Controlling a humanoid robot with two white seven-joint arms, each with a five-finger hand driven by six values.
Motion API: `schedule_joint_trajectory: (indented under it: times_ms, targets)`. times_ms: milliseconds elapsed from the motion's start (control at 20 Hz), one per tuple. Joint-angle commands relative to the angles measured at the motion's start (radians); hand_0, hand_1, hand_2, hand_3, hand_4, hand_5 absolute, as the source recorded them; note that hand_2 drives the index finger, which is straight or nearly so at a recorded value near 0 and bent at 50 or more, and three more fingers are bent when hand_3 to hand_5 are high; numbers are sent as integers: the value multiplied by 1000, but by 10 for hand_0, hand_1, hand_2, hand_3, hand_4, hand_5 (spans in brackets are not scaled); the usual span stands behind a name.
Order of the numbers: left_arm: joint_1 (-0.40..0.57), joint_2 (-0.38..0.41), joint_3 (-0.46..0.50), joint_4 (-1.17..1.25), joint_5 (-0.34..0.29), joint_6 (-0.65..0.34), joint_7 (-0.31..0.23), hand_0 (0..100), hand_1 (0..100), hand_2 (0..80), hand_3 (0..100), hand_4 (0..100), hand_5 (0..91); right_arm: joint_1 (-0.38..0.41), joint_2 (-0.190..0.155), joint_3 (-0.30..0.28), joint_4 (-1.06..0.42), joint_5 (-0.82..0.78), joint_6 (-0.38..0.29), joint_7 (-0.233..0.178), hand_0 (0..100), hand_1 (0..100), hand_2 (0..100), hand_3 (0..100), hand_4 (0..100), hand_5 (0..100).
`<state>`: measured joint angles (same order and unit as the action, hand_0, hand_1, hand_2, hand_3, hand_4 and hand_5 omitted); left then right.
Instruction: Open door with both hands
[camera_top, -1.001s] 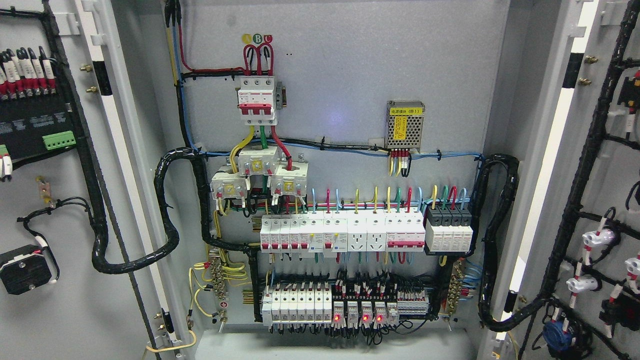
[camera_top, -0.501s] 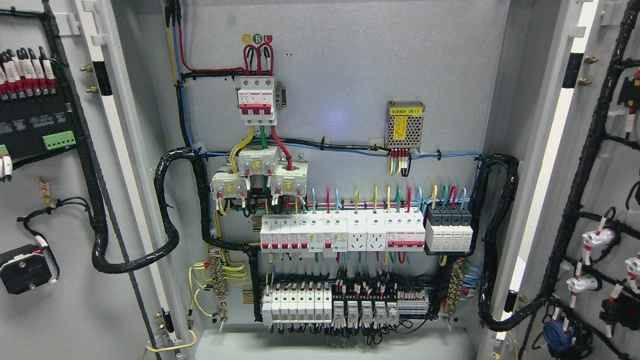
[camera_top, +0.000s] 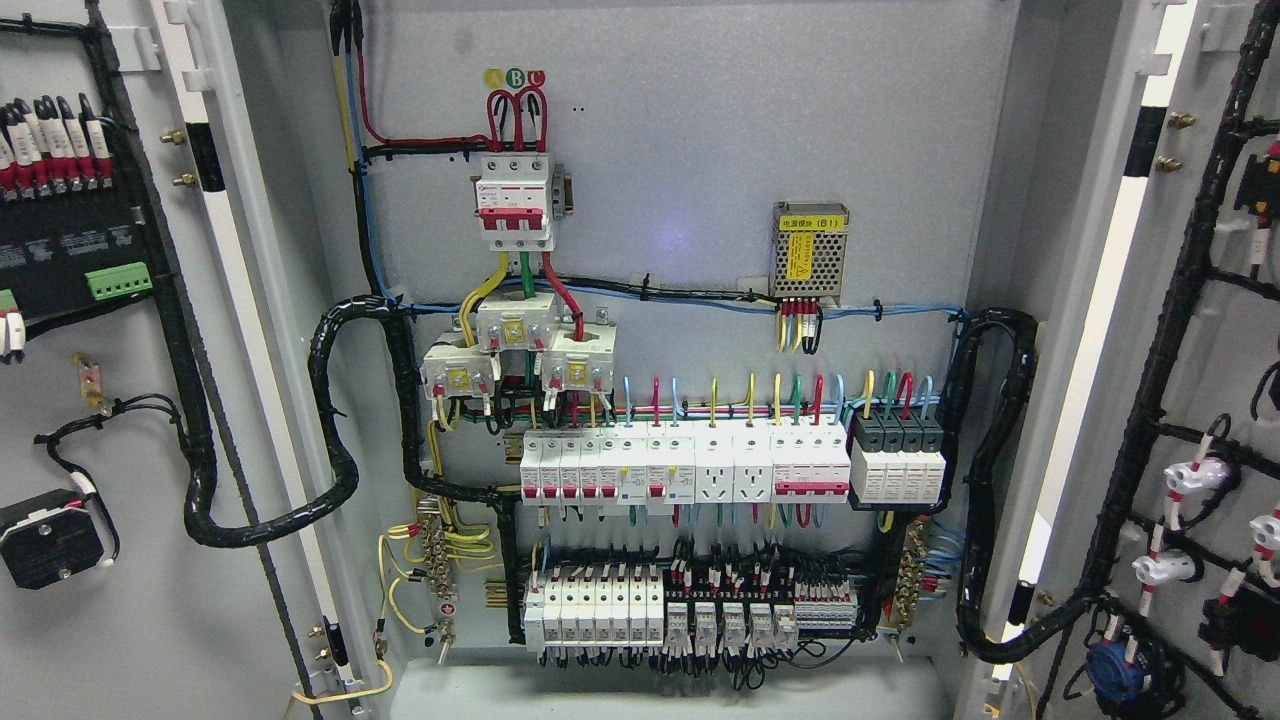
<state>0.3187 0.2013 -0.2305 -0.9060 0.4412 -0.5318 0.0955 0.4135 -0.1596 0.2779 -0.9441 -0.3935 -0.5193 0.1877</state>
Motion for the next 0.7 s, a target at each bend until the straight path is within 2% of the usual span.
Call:
schedule_joint_trajectory:
  times_ms: [0,100,200,300,501,551,651]
  targets:
    - [-36,-88,-43,557,-16,18,-81,0,0,0,0,0,0,-8,120,29,510,96,5,-50,191,0,0,0,0,0]
    - [-62,-97,-43,649,-64,38,-131,0,0,0,0,0,0,-34,136,30,615,96,5,-69,191,0,0,0,0,0]
    - [-87,-109,-38,720,-120,74,-172,0,0,0,0,0,0,-45,161,38,706,99,7,-73,191,0,0,0,0,0]
    - [-107,-115,-35,791,-144,119,-200,0,0,0,0,0,0,-82,186,37,787,99,33,-83,191,0,0,0,0,0]
    - [-159,-146,-24,946,-168,232,-273,0,0,0,0,0,0,-113,212,23,869,148,134,-174,191,0,0,0,0,0]
    - [-173,-146,-24,969,-174,251,-273,0,0,0,0,0,0,-117,221,6,872,188,165,-192,191,0,0,0,0,0]
    - [-194,-148,-15,1004,-174,269,-270,0,0,0,0,0,0,-136,230,-72,872,267,240,-226,191,0,0,0,0,0]
